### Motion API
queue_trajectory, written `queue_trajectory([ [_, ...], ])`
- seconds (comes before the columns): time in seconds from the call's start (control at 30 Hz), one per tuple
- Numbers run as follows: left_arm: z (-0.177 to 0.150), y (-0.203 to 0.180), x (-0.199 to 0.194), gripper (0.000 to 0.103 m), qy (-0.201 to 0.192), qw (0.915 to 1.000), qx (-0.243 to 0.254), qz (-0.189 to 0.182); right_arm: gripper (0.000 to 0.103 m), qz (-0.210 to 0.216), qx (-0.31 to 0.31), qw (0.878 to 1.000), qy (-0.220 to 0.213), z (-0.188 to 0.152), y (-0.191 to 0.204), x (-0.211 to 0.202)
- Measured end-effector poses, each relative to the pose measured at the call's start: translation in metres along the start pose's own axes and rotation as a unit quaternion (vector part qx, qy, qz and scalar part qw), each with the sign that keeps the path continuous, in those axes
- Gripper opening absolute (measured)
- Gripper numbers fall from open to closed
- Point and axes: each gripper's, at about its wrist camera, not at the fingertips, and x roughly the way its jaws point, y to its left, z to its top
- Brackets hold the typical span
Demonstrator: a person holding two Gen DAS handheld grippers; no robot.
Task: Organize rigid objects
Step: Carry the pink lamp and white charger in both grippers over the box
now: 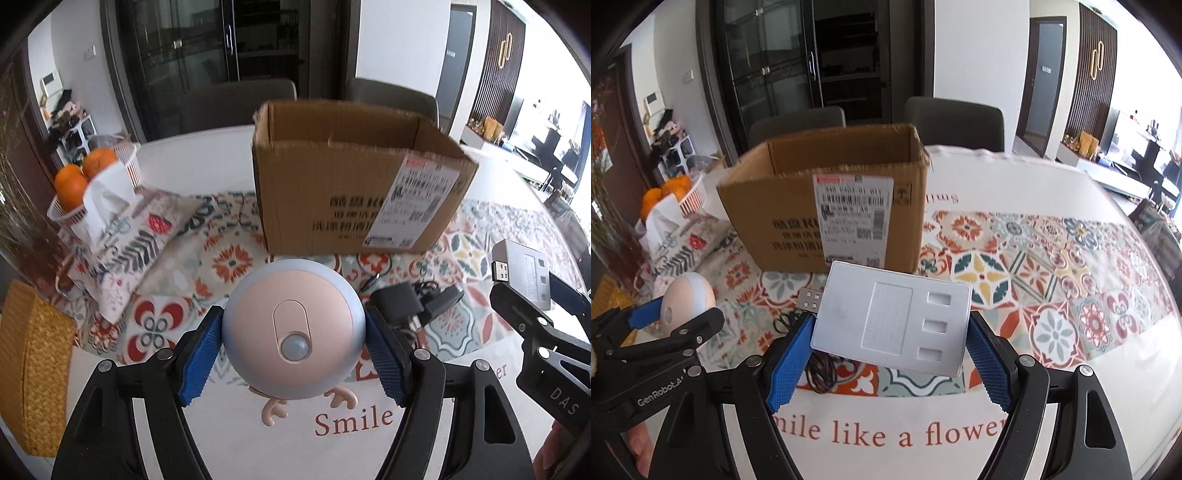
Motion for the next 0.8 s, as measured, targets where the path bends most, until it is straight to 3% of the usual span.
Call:
queue_trajectory([
  [0.8, 0.066, 0.005, -0.051, 0.074, -0.093, 0.9956, 0.008, -0.012, 0.080, 0.025, -0.009, 0.996, -0.085, 0.066, 0.011, -0.045],
])
